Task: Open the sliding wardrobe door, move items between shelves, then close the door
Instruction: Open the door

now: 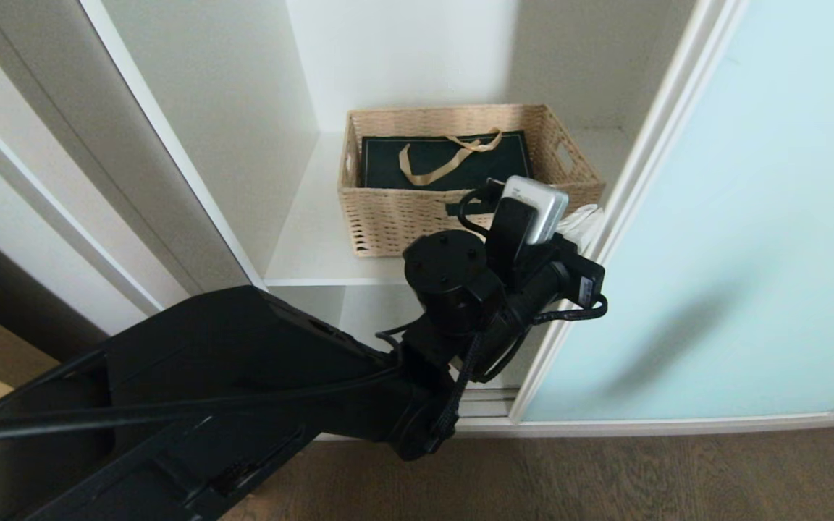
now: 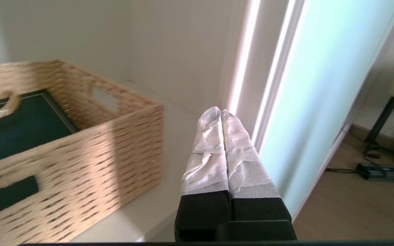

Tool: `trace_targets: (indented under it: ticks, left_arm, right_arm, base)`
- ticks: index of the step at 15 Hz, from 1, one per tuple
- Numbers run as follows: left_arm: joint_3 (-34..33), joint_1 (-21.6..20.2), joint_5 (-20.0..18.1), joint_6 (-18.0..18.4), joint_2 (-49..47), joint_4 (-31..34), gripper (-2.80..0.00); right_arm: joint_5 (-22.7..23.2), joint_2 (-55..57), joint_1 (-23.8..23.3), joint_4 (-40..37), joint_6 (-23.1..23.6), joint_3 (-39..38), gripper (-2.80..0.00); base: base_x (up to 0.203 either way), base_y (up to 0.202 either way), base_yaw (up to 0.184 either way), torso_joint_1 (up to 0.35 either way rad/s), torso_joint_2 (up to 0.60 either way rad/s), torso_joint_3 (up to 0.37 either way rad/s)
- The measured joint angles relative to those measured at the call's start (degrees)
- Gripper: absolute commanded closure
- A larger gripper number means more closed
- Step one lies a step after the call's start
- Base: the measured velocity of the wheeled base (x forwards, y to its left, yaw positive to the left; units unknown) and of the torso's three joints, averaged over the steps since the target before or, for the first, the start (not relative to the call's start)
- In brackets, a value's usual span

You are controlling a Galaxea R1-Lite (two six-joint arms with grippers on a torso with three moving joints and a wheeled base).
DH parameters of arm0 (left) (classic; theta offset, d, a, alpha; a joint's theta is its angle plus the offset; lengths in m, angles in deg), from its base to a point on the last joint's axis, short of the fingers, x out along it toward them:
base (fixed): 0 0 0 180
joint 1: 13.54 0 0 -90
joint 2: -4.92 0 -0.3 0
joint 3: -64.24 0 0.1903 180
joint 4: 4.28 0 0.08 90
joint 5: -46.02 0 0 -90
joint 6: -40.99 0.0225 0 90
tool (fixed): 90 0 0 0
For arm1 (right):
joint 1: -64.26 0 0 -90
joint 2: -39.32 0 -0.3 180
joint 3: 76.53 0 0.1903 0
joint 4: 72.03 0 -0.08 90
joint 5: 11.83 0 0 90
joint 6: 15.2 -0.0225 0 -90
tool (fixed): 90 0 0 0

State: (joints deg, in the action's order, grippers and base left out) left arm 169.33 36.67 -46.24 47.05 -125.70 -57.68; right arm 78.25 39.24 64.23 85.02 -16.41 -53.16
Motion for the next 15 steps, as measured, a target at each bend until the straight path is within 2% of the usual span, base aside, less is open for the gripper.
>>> trace_targets:
  ticks: [3,5,7,11,15]
  left_arm:
    - [0.61,0.0,2.82,1.56,-0.2,-1.2,0.0]
    - [2.07,-1.59,5.14,6.41,-0.12,-2.11,0.0]
    - [4.58,-4.96,6.87,9.91,0.04,-5.13,0.0]
    - [5.59,-10.36,9.68,10.47,4.23,-3.08,0.0]
    - [3.13,-11.78,13.83,10.5,15.39,6.66,0.0]
  right_arm:
    - [0.0,0.0,-0.02,0.01,0.0,0.0,0.0]
    - [-0.01,0.0,0.0,0.02,-0.02,0.0,0.0]
    - [0.0,0.0,0.0,0.0,0.0,0.0,0.0]
    - [0.0,0.0,-0.02,0.01,0.0,0.0,0.0]
    - [0.0,0.0,-0.02,0.01,0.0,0.0,0.0]
  base:
    - [0.0,0.0,0.0,0.0,0.0,0.0]
    - [0.0,0.0,0.0,0.0,0.0,0.0]
    - [0.0,0.0,0.0,0.0,0.0,0.0]
    - [0.0,0.0,0.0,0.0,0.0,0.0]
    - [0.0,0.0,0.0,0.0,0.0,0.0]
